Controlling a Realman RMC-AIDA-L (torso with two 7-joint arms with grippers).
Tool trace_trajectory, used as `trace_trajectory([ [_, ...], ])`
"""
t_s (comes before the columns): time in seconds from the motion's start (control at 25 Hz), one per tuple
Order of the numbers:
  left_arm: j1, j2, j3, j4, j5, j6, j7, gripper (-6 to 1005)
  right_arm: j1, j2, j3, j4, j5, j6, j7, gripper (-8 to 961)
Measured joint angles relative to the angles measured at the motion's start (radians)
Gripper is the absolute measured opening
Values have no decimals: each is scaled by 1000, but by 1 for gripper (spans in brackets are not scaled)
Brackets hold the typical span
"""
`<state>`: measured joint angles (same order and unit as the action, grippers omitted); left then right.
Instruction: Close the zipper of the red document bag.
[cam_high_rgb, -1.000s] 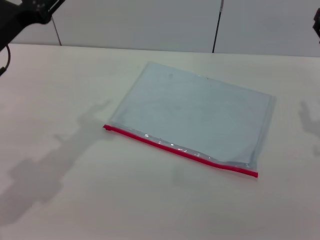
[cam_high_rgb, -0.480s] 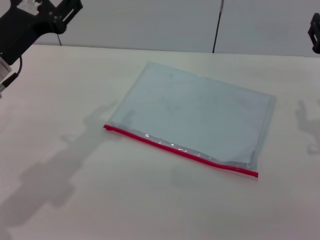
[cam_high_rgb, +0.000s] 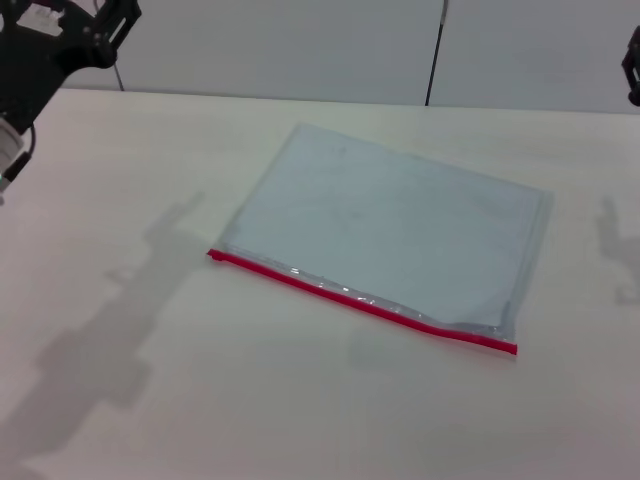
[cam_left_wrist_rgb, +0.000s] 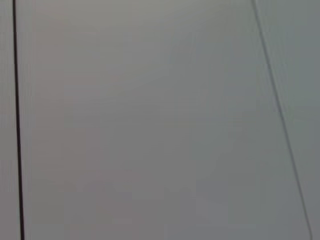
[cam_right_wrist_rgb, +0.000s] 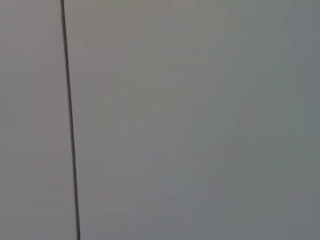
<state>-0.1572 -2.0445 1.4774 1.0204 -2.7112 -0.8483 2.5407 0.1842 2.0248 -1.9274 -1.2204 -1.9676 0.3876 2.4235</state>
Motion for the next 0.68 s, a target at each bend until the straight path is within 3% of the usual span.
trace_trajectory([
  [0.16,6,0,75,43,-77,108,109,582,25,2,-4,32,4,14,1,497],
  [0.4,27,1,113,121,-147,233,136,582,57,5,-14,69,14,58,2,497],
  [0.68,73,2,161,226,-148,322,190,582,28,2,-45,20,45,66,-1,497],
])
